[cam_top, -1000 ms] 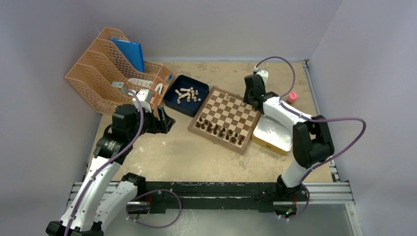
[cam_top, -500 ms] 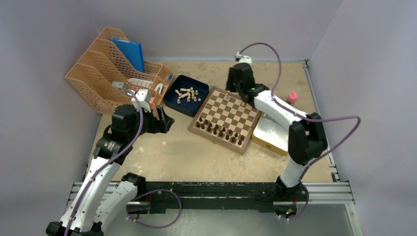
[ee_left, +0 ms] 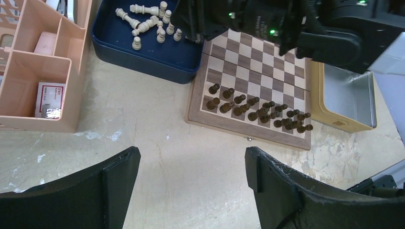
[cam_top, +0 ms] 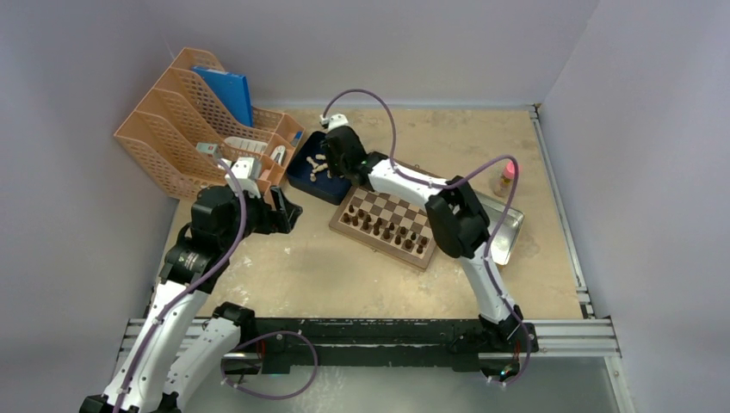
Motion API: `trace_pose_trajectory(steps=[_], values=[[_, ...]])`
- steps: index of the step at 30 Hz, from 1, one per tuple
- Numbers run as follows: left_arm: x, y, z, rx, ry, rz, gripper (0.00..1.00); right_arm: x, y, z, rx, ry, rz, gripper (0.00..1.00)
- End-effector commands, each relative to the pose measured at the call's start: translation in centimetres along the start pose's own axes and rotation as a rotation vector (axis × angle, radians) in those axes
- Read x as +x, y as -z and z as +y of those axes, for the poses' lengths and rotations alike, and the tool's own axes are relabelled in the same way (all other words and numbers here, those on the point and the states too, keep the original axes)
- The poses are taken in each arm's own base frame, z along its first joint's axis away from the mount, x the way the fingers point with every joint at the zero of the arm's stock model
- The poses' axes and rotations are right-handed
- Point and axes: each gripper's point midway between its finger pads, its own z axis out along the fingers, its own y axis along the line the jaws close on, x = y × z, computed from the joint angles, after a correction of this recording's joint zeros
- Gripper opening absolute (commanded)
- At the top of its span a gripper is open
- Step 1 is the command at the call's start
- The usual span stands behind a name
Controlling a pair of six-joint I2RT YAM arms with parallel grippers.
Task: Set up the chess pieces on the board
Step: Pick up the chess piece from the storage box.
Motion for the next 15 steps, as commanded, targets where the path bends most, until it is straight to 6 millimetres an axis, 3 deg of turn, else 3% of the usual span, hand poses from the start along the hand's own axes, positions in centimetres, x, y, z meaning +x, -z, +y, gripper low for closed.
trace_pose_trajectory(steps=[1, 9, 15], values=[[-1.2, 0.2, -0.4, 0.014, -0.014, -0.045, 0.81, -2.9, -0.5, -1.1, 0.084, 0.1, -0.059, 0.33], [-1.5, 0.4, -0.5, 0.015, -0.024, -0.062, 0.81, -1.3, -2.6, -0.3, 0.043, 0.141, -0.008, 0.33], [-1.3, 0.2, -0.4, 0.015, -0.025, -0.053, 0.81, -0.1, -3.9, -0.7, 0.069, 0.149, 0.011, 0.32]])
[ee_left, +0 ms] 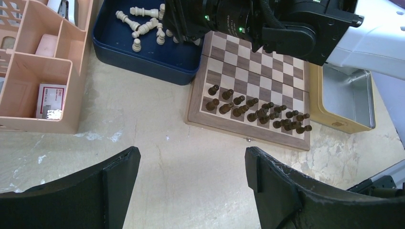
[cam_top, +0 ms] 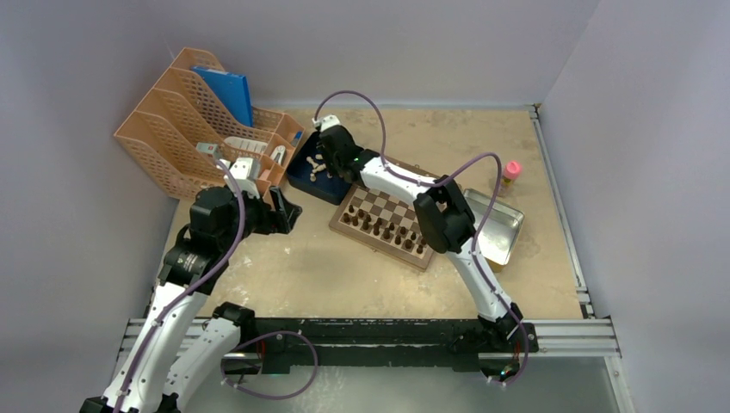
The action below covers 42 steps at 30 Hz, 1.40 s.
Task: Set up the chess pieces on the board
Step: Pick up the chess piece from the storage box.
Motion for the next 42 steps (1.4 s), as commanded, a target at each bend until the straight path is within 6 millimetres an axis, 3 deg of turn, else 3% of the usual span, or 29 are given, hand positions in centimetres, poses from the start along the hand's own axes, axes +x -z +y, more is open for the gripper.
trace_pose_trajectory(steps=[1, 14, 24, 31, 36, 42], values=[[-1.2, 0.0, -0.4, 0.013, -0.024, -0.045, 0.81, -1.7, -0.2, -0.6, 0.026, 0.013, -0.039, 0.32], [-1.3, -0.1, -0.4, 0.012, -0.024, -0.046, 0.81, -1.1, -0.8, -0.9, 0.051, 0.036, -0.032, 0.29], [-1.2, -0.1, -0.3, 0.011, -0.023, -0.044, 0.81, -1.2, -1.0, -1.2, 0.057, 0.041, -0.039, 0.21], [-1.2, -0.1, -0.3, 0.009, -0.022, -0.044, 0.81, -3.9, 0.6, -0.9, 0.031, 0.023, -0.092, 0.17], [-1.3, 0.0, -0.3, 0.011, -0.022, -0.045, 0.81, -7.2, 3.4, -0.3, -0.024, -0.021, -0.161, 0.15], [-1.2, -0.1, -0.3, 0.009, -0.02, -0.042, 0.81, -9.5, 6.5, -0.5, -0.044, -0.06, -0.214, 0.15]])
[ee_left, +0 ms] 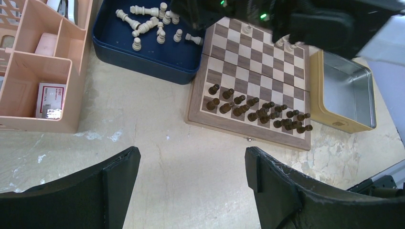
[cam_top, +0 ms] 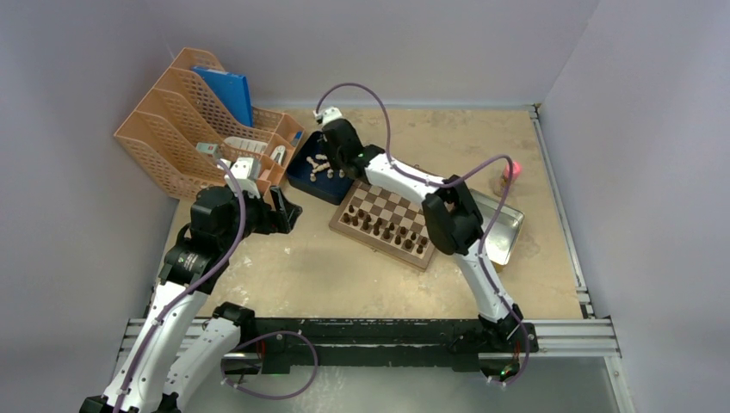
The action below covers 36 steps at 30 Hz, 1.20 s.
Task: Set up the chess pieces on the board
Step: Pick up the chess piece from the storage box, then place the chess piece on the chessboard.
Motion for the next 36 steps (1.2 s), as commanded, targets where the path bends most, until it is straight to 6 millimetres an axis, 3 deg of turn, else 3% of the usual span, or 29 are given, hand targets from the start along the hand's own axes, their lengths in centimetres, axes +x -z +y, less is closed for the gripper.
trace_pose_trajectory(steps=[1, 6, 10, 15, 26, 36], values=[[-1.2, 0.1, -0.4, 0.011, -0.021, -0.047, 0.81, -8.1, 5.4, -0.3, -0.034, -0.08, -0.183, 0.15], [-1.2, 0.0, -0.4, 0.012, -0.021, -0.046, 0.81, -9.2, 8.4, -1.5, -0.007, -0.13, -0.21, 0.15], [-1.2, 0.0, -0.4, 0.013, -0.021, -0.044, 0.81, -8.6, 10.5, -2.8, 0.041, -0.164, -0.198, 0.15], [-1.2, 0.0, -0.4, 0.016, -0.021, -0.044, 0.81, -6.0, 12.8, -4.5, 0.092, -0.202, -0.161, 0.15], [-0.8, -0.5, -0.8, 0.043, -0.031, -0.016, 0.81, 2.3, 16.4, -11.9, 0.3, -0.333, -0.001, 0.15], [-0.9, -0.2, -1.5, 0.081, -0.033, -0.024, 0.81, 7.6, 18.7, -16.8, 0.431, -0.447, 0.037, 0.16]])
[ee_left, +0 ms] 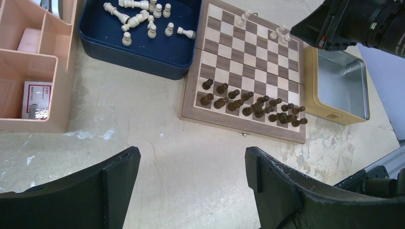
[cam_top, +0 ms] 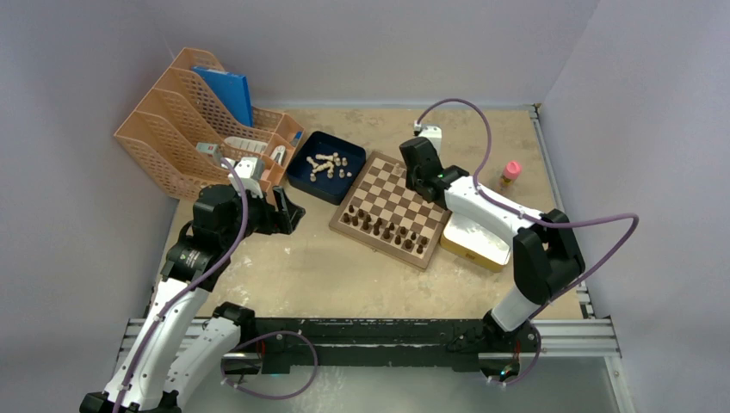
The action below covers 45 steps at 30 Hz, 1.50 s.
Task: Set up the chess pieces on the board
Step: Place the chess piece on the chessboard.
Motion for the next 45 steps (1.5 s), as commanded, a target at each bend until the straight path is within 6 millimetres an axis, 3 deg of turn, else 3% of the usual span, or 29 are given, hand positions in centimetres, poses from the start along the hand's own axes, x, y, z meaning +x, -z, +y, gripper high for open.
trace_pose_trajectory(steps=[1, 13, 32, 45], values=[[-1.4, 0.1, -1.1, 0.053, -0.037, -0.052, 0.81, -0.4, 0.7, -2.5, 0.054, -0.097, -0.056, 0.16], [-1.3, 0.2, -1.1, 0.055, -0.038, -0.051, 0.81, 2.5, -1.9, -5.3, 0.079, -0.172, -0.029, 0.18], [-1.1, -0.2, -0.9, 0.047, -0.035, -0.037, 0.81, 5.1, -4.2, -6.7, 0.145, -0.156, 0.022, 0.18], [-1.1, -0.3, -0.9, 0.043, -0.031, -0.034, 0.81, 5.3, -5.4, -7.1, 0.164, -0.153, 0.016, 0.18]])
